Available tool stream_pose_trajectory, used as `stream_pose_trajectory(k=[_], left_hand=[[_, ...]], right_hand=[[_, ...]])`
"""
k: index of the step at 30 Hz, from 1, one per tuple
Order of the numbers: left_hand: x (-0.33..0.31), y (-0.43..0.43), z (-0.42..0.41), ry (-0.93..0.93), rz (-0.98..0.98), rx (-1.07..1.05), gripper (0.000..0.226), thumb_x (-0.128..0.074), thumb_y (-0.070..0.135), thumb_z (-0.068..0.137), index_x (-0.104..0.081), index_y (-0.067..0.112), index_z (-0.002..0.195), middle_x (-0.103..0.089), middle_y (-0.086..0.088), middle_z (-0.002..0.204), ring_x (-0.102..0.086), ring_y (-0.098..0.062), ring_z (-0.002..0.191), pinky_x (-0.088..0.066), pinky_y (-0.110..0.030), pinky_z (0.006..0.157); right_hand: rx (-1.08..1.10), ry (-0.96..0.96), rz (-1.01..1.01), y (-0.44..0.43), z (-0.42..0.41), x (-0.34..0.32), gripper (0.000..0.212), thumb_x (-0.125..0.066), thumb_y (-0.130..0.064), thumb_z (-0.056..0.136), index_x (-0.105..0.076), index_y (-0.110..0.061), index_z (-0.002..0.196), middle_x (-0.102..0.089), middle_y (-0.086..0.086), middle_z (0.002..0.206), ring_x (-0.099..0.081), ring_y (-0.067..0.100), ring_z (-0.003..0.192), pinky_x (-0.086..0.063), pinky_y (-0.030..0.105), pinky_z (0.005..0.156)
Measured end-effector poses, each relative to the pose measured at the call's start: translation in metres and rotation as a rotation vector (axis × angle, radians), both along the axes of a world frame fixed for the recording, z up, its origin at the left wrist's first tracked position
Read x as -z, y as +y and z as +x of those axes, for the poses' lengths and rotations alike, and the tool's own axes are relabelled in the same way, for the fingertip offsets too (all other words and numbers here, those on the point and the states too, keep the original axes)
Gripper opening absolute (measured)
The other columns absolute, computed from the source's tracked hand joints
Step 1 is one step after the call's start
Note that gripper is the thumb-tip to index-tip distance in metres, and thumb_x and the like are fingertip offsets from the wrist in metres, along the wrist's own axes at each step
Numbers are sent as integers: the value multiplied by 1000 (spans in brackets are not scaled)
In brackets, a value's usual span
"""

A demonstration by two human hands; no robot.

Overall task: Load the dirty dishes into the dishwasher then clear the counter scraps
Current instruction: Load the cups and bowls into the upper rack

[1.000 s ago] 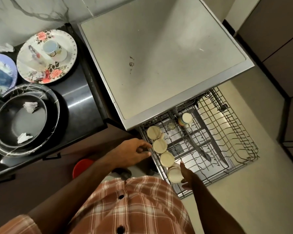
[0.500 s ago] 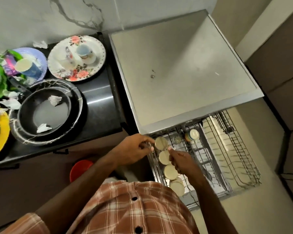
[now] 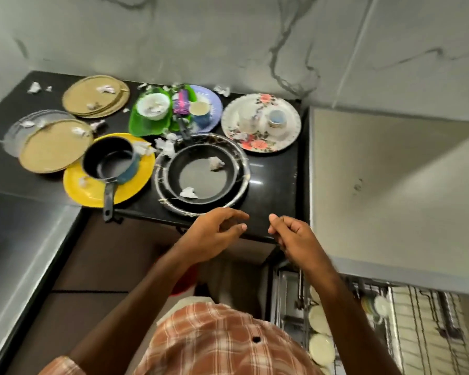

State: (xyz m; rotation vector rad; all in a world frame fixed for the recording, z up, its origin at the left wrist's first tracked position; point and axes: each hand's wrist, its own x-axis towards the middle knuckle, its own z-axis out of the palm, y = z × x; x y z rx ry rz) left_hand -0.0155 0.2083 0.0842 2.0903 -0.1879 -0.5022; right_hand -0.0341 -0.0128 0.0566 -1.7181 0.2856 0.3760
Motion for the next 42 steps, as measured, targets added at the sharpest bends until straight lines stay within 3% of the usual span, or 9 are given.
stream_pose_trajectory(k=[4, 9, 16, 19, 23, 26, 30, 36, 42], left_hand=[[-4, 50, 9, -9, -78, -141, 28, -68, 26, 97, -69, 28, 124, -71, 10, 116, -67, 3, 103, -51, -12, 86], [-5, 105, 24, -27, -89, -219, 26, -68, 32, 96, -69, 37, 121, -69, 15, 118, -68, -1, 102, -57, -24, 91], [5, 167, 65, -39, -105, -253, 26, -69, 39, 94, -68, 41, 120, -71, 12, 111, -68, -6, 106, -58, -38, 95], [4, 187, 98, -42, -72, -274, 31, -71, 34, 94, -67, 35, 124, -71, 12, 114, -68, -6, 106, -58, -34, 94], [7, 209, 175, -87, -20, -374, 53, -77, 37, 88, -59, 21, 135, -67, 3, 121, -68, -14, 107, -57, -35, 95], [13, 221, 243, -147, 114, -395, 84, -80, 51, 78, -47, 15, 146, -56, -8, 137, -59, -23, 123, -50, -44, 105], [31, 235, 326, -227, 314, -428, 114, -71, 78, 56, -47, 9, 143, -55, -15, 137, -47, -32, 133, -39, -40, 111], [52, 240, 378, -123, 436, -440, 139, -87, 59, 65, -2, 2, 159, -14, -23, 165, -13, -37, 153, -18, -47, 123], [67, 242, 402, -85, 479, -374, 135, -84, 64, 65, -13, -4, 156, -26, -23, 160, -24, -37, 149, -24, -44, 121]], right_hand=[[-75, -39, -14, 43, 23, 0, 39, -59, -47, 102, -71, -18, 79, -46, -2, 57, -38, 8, 50, -33, 18, 49], [-100, -27, 64, 88, 47, -4, 31, -60, -40, 102, -71, -13, 91, -44, 9, 67, -33, 13, 51, -27, 21, 44], [-38, -23, 76, 133, 89, -7, 22, -63, -34, 101, -72, -15, 100, -53, 1, 64, -39, 9, 50, -33, 18, 43], [4, -20, 88, 148, 100, -9, 20, -64, -36, 101, -72, -18, 100, -56, 1, 67, -42, 8, 51, -35, 18, 45], [13, -30, 95, 167, 111, -13, 17, -64, -40, 100, -73, -25, 103, -60, 3, 72, -44, 9, 55, -37, 21, 48], [7, -65, 61, 179, 118, -17, 15, -64, -42, 100, -73, -31, 103, -61, 2, 73, -46, 7, 55, -38, 19, 49], [26, -88, 32, 183, 125, -25, 17, -64, -46, 98, -73, -34, 106, -65, -1, 75, -50, 7, 59, -43, 22, 54], [109, -78, -6, 175, 123, -24, 15, -63, -46, 97, -74, -36, 102, -65, -1, 73, -51, 8, 59, -44, 21, 54], [197, 6, 22, 161, 111, -15, 15, -63, -34, 99, -75, -26, 102, -62, 3, 71, -47, 9, 55, -40, 18, 49]])
